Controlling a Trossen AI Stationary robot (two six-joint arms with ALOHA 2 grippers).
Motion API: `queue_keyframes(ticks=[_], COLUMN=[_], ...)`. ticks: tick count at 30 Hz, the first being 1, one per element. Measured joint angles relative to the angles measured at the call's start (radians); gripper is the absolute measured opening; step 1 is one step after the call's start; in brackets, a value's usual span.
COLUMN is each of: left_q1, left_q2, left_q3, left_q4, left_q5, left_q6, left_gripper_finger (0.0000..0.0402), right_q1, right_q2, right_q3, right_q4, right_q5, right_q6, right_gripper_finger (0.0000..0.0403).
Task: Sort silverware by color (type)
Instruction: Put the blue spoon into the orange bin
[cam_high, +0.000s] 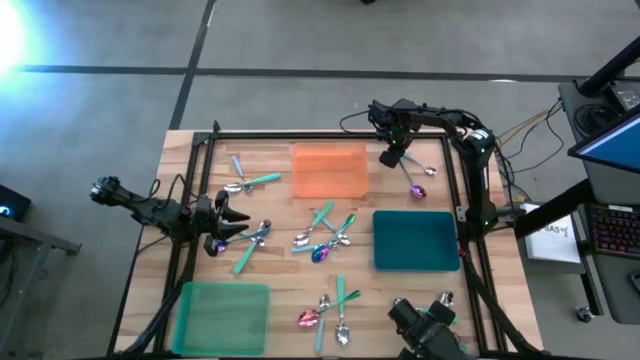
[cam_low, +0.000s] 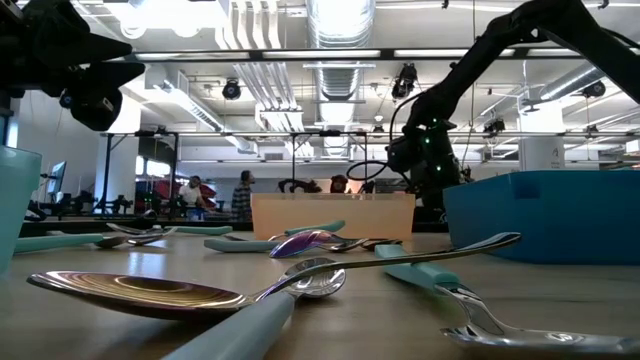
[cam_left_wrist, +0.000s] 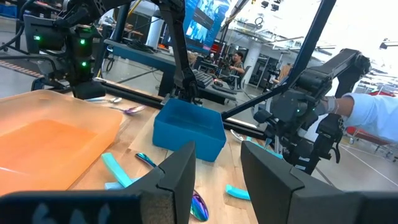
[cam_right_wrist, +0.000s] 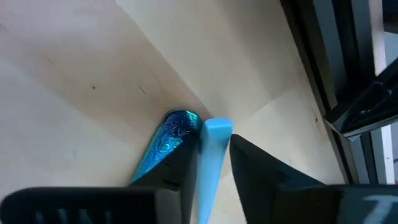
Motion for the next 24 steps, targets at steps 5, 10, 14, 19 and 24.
queue_keyframes(ticks=[5,10,14,19,24], left_q1=[0.0,0.0,0.0,0.0,0.0], left_q2=[0.0,0.0,0.0,0.0,0.0], left_q3=[0.0,0.0,0.0,0.0,0.0], left_q4=[0.0,0.0,0.0,0.0,0.0], left_q5=[0.0,0.0,0.0,0.0,0.0], left_q6=[0.0,0.0,0.0,0.0,0.0], left_gripper_finger=[0.0114,0.0114,0.0114,0.0114,0.0114], right_q1=[-0.006,-0.023,-0.051,-0.092,-0.105], right_q2=[0.0,0.0,-0.001,-0.001,-0.001], right_q3=[0.0,-0.001,-0.008,-0.035,-0.094], right_q4=[0.0,0.001,0.002,0.018,0.049], right_q5=[0.008,-0.007,-0.016,-0.138,-0.182], right_q6=[-0.003,0.003,0.006,0.01,0.008], right_gripper_finger=[0.0137,0.0136,0.0125,0.0118,0.0116])
